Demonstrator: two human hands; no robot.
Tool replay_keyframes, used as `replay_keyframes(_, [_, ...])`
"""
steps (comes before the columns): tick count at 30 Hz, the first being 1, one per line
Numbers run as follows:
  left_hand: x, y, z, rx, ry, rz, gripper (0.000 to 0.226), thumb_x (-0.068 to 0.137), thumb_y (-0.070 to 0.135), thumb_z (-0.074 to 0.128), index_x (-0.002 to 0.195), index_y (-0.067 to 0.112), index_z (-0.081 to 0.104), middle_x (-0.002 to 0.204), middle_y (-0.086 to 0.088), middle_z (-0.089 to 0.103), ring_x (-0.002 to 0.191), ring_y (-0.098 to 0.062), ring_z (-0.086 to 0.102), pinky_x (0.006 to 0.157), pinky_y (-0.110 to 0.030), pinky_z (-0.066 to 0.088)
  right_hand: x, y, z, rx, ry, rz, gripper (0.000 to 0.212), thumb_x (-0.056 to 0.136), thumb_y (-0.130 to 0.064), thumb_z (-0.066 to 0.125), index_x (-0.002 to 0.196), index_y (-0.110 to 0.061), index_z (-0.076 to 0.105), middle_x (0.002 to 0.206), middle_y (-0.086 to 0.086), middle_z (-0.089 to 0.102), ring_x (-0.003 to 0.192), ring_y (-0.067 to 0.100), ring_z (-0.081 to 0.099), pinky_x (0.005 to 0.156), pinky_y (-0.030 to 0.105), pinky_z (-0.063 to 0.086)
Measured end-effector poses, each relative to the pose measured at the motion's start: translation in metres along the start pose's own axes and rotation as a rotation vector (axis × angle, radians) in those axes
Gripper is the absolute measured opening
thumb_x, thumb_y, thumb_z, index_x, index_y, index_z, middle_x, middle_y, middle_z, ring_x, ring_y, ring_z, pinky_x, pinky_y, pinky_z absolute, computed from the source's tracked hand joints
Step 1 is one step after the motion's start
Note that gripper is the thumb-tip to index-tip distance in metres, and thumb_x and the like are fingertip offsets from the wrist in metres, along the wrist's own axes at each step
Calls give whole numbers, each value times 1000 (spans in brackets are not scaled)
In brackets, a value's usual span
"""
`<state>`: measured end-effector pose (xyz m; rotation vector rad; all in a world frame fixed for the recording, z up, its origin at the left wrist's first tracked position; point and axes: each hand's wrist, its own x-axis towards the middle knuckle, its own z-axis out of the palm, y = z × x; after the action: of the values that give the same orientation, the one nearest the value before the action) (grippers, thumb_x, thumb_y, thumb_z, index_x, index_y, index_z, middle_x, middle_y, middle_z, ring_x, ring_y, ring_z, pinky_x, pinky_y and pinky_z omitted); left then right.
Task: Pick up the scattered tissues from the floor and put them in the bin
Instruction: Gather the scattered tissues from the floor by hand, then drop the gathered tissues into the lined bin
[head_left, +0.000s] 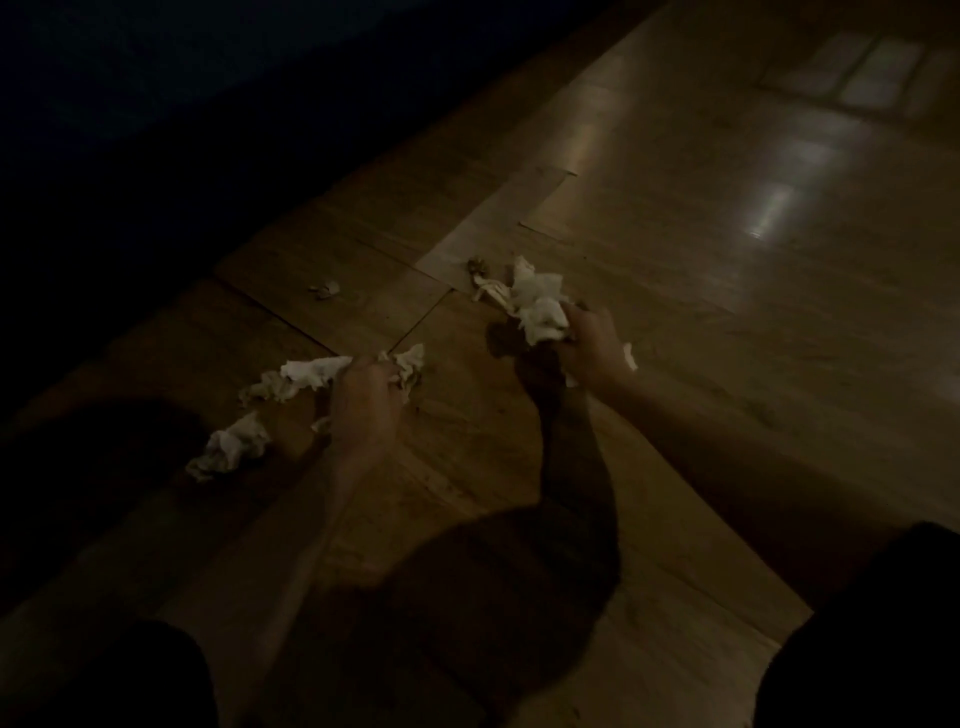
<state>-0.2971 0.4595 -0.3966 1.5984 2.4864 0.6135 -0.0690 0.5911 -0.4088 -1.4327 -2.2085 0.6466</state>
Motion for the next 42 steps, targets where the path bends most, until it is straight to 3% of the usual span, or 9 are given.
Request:
replay_keyframes(5, [16, -1, -10, -115, -128, -80, 24, 80, 3, 63, 103, 6, 68, 104, -17, 70, 96, -27, 64, 74, -31, 52, 62, -45, -4, -94, 15, -65, 35, 81, -19, 62, 115, -11, 56, 123, 20, 52, 113, 38, 47, 91, 45, 42])
replay_keyframes(10, [18, -12, -22, -211, -101, -48, 22, 78, 2, 63, 99, 6, 70, 100, -14, 72, 88, -20, 63, 66, -24, 43, 88, -51, 26, -335, -319, -25, 49, 86, -27, 57, 133, -20, 43, 138, 18, 41, 126, 38, 39, 105, 49, 34])
replay_keyframes(17, [13, -24, -39, -216, -43, 39, 16, 79, -2, 61, 90, 1, 71, 94, -19, 71, 85, -25, 64, 65, -26, 43, 30, -31, 52, -355, -34, -123, 50, 88, -11, 50, 135, -20, 38, 134, 16, 42, 121, 40, 35, 100, 48, 34])
replay_keyframes(22, [-7, -32, -78, -162, -1, 37, 22, 77, 0, 63, 98, 5, 71, 109, -18, 67, 99, -31, 62, 81, -32, 47, 5, -49, 54, -281, -64, -121, 46, 88, -12, 49, 133, -21, 42, 128, 19, 44, 114, 39, 38, 93, 46, 35])
replay_keyframes(25, [-25, -51, -118, -90, -11, 73, 24, 75, 2, 66, 98, 5, 70, 109, -19, 66, 99, -33, 62, 84, -30, 46, -11, -103, 73, -172, -167, -231, 43, 87, -21, 56, 128, -22, 45, 133, 18, 42, 116, 39, 37, 94, 45, 36])
replay_keyframes(30, [-86, -101, -214, -40, -54, 85, 41, 64, 38, 55, 85, 8, 74, 90, -17, 72, 81, -19, 66, 70, -25, 48, -40, -235, 94, -13, -373, -555, 45, 87, -16, 57, 131, -16, 47, 139, 21, 42, 127, 40, 36, 103, 43, 30])
replay_keyframes(32, [-118, -125, -259, -31, -49, 51, 27, 70, 26, 65, 83, 4, 73, 88, -15, 71, 77, -3, 60, 70, -17, 49, -55, -288, 96, -24, -478, -689, 50, 87, -16, 58, 135, -14, 43, 141, 22, 39, 131, 38, 33, 106, 41, 26])
replay_keyframes(35, [-168, -157, -330, -1, -4, -19, 18, 72, 0, 74, 88, 9, 72, 89, -6, 69, 82, -5, 64, 77, -17, 52, -89, -363, 84, -46, -585, -894, 55, 85, -18, 62, 136, -13, 41, 140, 20, 39, 128, 36, 36, 102, 36, 28])
replay_keyframes(42, [-284, -221, -484, 358, 124, -317, 25, 76, 8, 66, 100, 14, 71, 111, -11, 67, 98, -24, 63, 80, -19, 38, -182, -520, 66, -102, -707, -1285, 36, 87, -21, 59, 121, -14, 51, 117, 15, 46, 106, 29, 42, 76, 26, 22])
